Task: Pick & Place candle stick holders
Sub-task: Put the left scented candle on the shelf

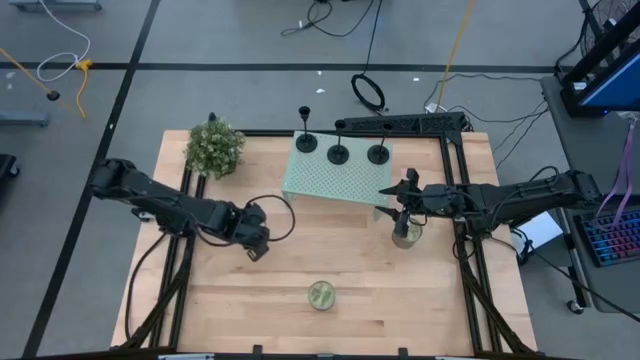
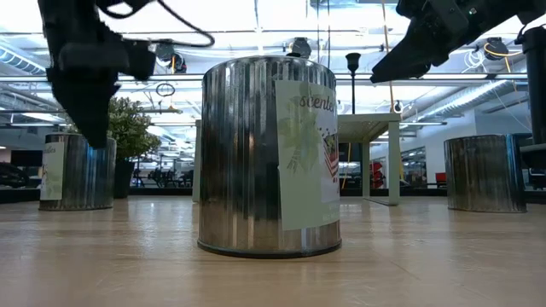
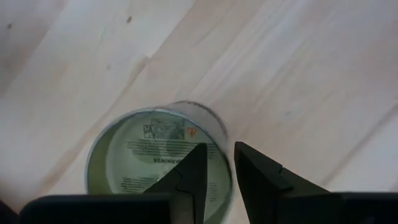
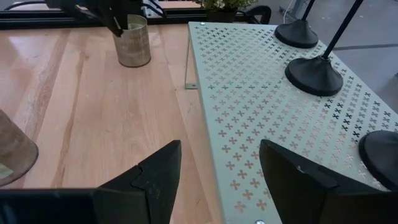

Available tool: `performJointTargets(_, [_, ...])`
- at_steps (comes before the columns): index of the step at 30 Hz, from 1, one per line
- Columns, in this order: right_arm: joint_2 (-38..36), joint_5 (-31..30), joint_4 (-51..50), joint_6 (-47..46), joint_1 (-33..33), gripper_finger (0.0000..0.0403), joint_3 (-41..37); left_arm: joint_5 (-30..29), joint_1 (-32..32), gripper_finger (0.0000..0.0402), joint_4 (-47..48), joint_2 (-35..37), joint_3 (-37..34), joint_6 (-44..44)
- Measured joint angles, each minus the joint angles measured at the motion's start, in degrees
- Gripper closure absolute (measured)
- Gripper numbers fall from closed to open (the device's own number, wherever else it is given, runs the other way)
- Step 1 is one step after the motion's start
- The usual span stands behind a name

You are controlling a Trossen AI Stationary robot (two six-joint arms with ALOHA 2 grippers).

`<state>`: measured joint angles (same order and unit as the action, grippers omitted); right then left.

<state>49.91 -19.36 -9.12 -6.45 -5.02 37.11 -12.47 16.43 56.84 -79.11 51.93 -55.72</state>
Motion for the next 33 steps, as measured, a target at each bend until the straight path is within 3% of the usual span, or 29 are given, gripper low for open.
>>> performJointTargets(5, [0.0,0.0,1.8,0.0,0.0,0.0193,-2.6,-0.2,0.0,0.0322,-0.2,-1.8,-0.6,0.5])
performJointTargets(11, [0.0,0.0,7.4,0.0,0.0,0.0193,-6.5,0.9,0.0,0.0392,-0.2,-1.6,0.0,2.4])
performJointTargets(16, [0.0,0.0,14.0,1.6,0.0,0.0193,-9.2,1.3,1.0,0.0396,-0.1,-1.6,7.5,7.0])
performJointTargets(23, [0.0,0.1,18.5,4.5,0.0,0.0193,-10.6,-3.4,2.4,0.0397,-1.3,-1.5,24.0,30.9])
performJointTargets(26, [0.0,0.1,20.8,5.8,0.0,0.0193,-11.3,1.0,-0.9,0.0398,-1.6,-1.9,29.5,44.8])
performJointTargets(33, [0.0,0.2,26.3,6.1,0.0,0.0193,-12.8,9.6,-14.5,0.0399,-0.8,-6.2,36.3,58.8])
